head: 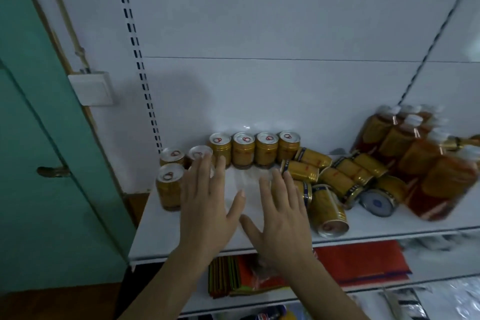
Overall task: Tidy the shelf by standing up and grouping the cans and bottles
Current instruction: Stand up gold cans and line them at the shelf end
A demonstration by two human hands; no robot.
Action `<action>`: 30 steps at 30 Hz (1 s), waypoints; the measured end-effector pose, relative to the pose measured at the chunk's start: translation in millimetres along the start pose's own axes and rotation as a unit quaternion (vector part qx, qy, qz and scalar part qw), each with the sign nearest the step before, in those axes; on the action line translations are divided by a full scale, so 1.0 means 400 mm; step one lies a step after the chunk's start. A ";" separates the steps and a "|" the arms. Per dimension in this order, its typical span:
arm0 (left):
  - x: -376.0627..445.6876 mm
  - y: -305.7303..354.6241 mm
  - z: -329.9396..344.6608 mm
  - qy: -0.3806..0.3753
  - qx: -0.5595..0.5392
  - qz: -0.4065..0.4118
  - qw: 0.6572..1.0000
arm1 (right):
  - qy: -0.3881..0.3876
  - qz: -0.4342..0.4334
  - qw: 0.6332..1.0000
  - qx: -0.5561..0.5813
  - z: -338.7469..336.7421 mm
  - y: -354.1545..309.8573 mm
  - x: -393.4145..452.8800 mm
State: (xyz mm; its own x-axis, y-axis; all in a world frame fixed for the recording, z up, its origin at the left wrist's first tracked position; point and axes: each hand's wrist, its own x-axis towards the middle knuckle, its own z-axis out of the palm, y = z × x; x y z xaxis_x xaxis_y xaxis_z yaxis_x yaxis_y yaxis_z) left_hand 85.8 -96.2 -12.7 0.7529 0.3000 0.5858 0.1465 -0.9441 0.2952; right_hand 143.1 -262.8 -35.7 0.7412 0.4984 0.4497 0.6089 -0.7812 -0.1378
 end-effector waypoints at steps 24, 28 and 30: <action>-0.077 1.115 0.439 -0.138 -0.149 0.203 0.958 | 0.011 0.247 0.966 -0.069 -0.327 1.112 -0.447; 0.012 1.197 0.546 -0.139 -0.146 0.172 0.964 | -0.007 0.248 0.967 -0.059 -0.311 1.224 -0.403; 0.068 1.234 0.606 -0.148 -0.153 0.135 0.968 | -0.022 0.238 0.969 -0.068 -0.309 1.281 -0.371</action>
State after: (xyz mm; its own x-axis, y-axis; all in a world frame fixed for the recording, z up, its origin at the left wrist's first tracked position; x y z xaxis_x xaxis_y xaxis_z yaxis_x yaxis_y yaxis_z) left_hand 334.2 -587.3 -33.9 0.8947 -0.0481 0.4440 -0.2448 -0.8843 0.3975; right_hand 310.1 -783.5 -64.2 0.9422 0.0827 0.3248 0.1545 -0.9671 -0.2022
